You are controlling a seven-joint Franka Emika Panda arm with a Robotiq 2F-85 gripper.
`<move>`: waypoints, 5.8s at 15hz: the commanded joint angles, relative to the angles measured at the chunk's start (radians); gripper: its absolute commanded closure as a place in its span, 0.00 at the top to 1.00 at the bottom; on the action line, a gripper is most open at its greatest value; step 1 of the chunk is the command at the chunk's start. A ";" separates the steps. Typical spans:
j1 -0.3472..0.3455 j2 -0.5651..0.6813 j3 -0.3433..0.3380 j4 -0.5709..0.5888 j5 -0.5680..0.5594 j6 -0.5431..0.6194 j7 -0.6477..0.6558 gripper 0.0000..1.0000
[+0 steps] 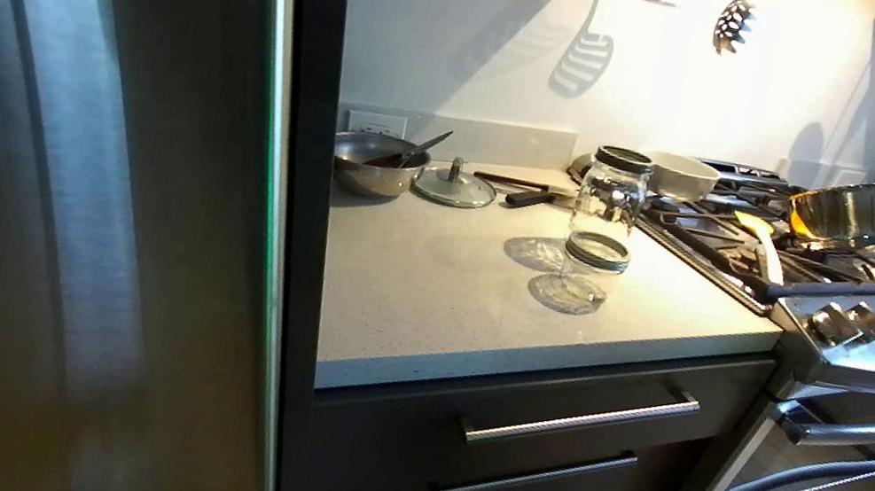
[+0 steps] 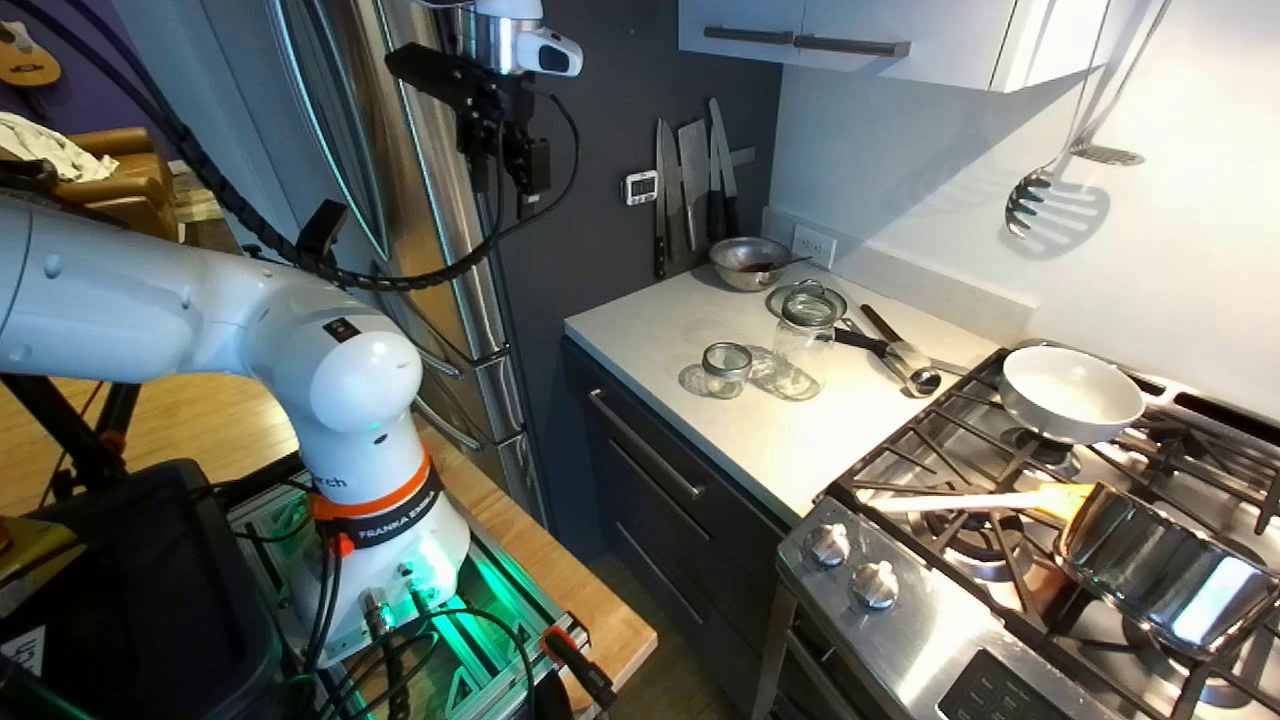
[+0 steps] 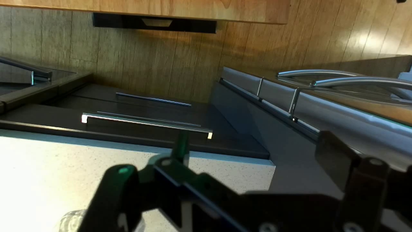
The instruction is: Remove the canning lids from the two jars and put them on the counter top one at a time
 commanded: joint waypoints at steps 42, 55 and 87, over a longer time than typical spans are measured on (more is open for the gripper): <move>-0.410 0.542 -0.207 0.075 -0.460 0.687 0.157 1.00; -0.345 0.974 -0.247 0.397 0.006 0.767 -0.090 1.00; -0.365 1.256 -0.146 0.716 0.089 0.651 -0.085 0.69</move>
